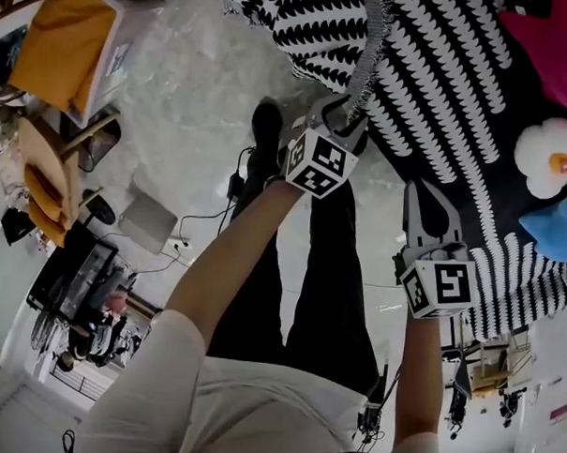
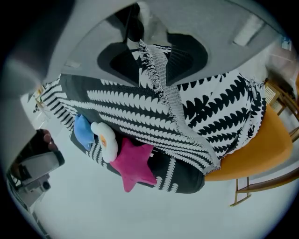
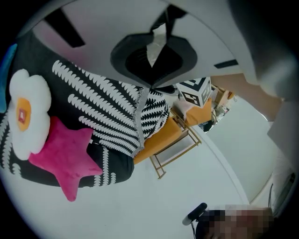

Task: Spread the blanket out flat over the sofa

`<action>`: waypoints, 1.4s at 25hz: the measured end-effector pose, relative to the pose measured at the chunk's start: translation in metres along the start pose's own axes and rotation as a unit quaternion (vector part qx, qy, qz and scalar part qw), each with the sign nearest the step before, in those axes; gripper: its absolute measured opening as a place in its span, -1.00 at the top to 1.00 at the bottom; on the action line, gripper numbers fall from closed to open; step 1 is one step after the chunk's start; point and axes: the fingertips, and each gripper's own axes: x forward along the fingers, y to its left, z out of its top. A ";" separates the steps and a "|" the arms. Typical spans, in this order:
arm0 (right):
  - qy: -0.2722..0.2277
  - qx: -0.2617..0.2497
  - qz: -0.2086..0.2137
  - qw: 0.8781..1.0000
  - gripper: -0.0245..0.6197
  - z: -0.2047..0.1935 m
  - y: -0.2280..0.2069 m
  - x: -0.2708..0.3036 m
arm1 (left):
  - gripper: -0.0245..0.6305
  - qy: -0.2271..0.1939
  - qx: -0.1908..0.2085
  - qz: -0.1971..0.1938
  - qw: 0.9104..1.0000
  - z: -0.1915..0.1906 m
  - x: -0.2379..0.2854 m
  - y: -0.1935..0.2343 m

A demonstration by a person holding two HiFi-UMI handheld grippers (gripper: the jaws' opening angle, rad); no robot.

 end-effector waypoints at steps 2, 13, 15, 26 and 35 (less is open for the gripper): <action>0.008 0.008 -0.003 1.000 0.91 0.002 0.000 -0.003 | 0.37 0.008 -0.001 -0.003 1.000 0.000 0.001 -0.002; 0.030 0.008 0.011 0.999 0.91 -0.017 -0.001 0.041 | 0.34 0.040 -0.013 0.027 0.999 -0.031 0.046 0.019; 0.029 0.008 0.014 0.999 0.91 -0.025 -0.004 0.047 | 0.38 0.037 -0.008 0.034 0.999 -0.034 0.051 0.021; 0.054 0.012 -0.006 0.998 0.91 0.012 0.038 0.044 | 0.85 0.037 -0.038 -0.030 0.998 -0.015 0.006 0.032; 0.095 0.041 -0.011 0.995 0.91 0.029 0.065 0.079 | 0.85 0.074 -0.064 -0.066 0.993 -0.039 -0.024 0.058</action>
